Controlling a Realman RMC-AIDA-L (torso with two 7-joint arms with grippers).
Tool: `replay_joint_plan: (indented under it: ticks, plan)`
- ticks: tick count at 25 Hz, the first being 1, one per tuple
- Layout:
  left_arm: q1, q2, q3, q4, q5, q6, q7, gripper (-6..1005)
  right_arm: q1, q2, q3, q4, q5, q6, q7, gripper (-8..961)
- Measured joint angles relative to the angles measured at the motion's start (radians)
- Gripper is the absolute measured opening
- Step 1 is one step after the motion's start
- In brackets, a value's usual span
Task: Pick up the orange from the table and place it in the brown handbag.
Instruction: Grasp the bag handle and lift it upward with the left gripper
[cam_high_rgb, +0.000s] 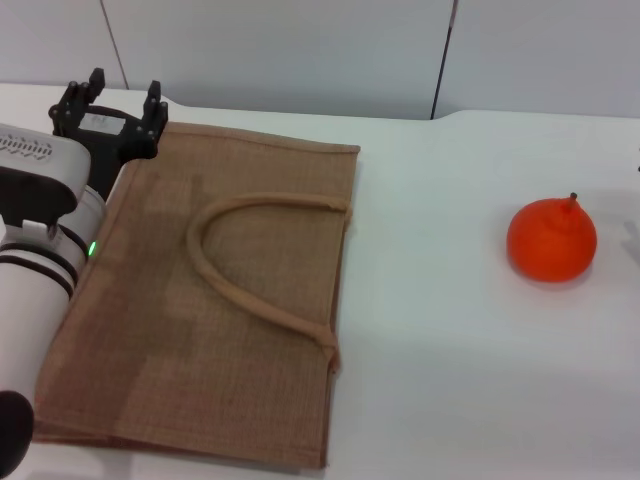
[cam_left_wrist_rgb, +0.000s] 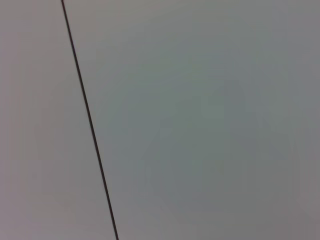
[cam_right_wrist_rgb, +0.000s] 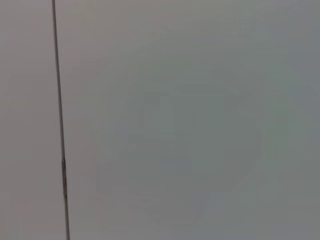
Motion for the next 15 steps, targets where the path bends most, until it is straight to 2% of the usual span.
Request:
replay_joint_plan:
  ticks: [15]
  plan:
    - [0.004,0.0,0.01,0.0,-0.004,0.02,0.003,640,0.0,-0.001,0.003,-0.001,0.001,-0.004,0.006,880]
